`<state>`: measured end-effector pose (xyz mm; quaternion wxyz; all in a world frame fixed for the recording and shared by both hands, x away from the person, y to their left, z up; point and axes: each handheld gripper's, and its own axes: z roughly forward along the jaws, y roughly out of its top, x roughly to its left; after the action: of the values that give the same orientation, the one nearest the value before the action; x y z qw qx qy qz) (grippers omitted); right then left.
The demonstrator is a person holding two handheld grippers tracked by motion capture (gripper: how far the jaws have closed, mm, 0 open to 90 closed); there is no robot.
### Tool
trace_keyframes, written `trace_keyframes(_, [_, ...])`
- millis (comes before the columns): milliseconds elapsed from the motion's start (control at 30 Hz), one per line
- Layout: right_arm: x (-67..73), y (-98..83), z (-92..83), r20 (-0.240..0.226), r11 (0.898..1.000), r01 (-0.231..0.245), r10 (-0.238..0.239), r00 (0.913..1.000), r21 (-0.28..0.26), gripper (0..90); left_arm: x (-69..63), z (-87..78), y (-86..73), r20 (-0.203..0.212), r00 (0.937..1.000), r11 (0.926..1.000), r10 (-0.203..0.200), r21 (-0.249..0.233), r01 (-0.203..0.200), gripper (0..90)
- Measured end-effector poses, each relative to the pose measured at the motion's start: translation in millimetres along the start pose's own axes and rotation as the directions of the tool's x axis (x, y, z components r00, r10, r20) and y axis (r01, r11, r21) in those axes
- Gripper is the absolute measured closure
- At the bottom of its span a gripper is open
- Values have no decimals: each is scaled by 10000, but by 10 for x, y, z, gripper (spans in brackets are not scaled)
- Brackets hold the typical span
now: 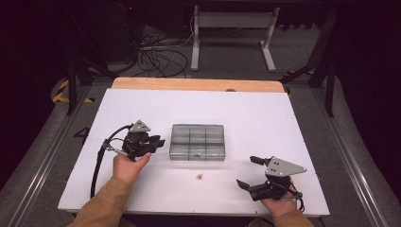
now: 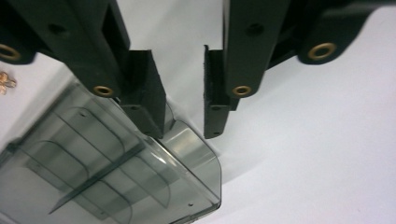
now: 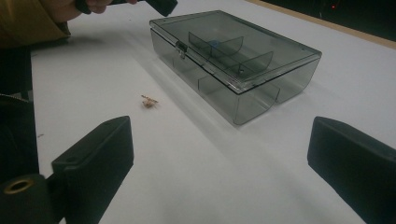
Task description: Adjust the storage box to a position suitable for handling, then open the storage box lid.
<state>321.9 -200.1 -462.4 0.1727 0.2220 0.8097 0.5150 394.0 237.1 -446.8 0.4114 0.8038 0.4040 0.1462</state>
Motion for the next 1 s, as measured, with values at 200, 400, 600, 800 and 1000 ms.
trace_keyframes(200, [-10, 15, 10, 38, 10000, -45, 45, 10000, -14, 99, -55, -164, -21, 295, 9994, 9993, 169, -337, -159, 567])
trace_keyframes(400, [-10, 42, 26, 27, 10000, -23, 23, 10000, -20, 103, -141, -256, -39, 545, 9978, 9982, 390, -487, -364, 476])
trace_keyframes(600, [-21, 45, 27, 75, 10000, -39, 39, 10000, 15, 104, -159, -335, -57, 739, 9967, 9967, 338, -758, -282, 409])
trace_keyframes(800, [-17, 57, 25, 123, 9999, -105, 104, 9999, 54, 111, -182, -378, -83, 707, 9967, 9957, 391, -860, -329, 364])
trace_keyframes(1000, [-30, 105, 33, -97, 9995, -244, 246, 9997, 186, 172, -256, -429, -101, 660, 9959, 9933, 620, -1016, -552, 295])
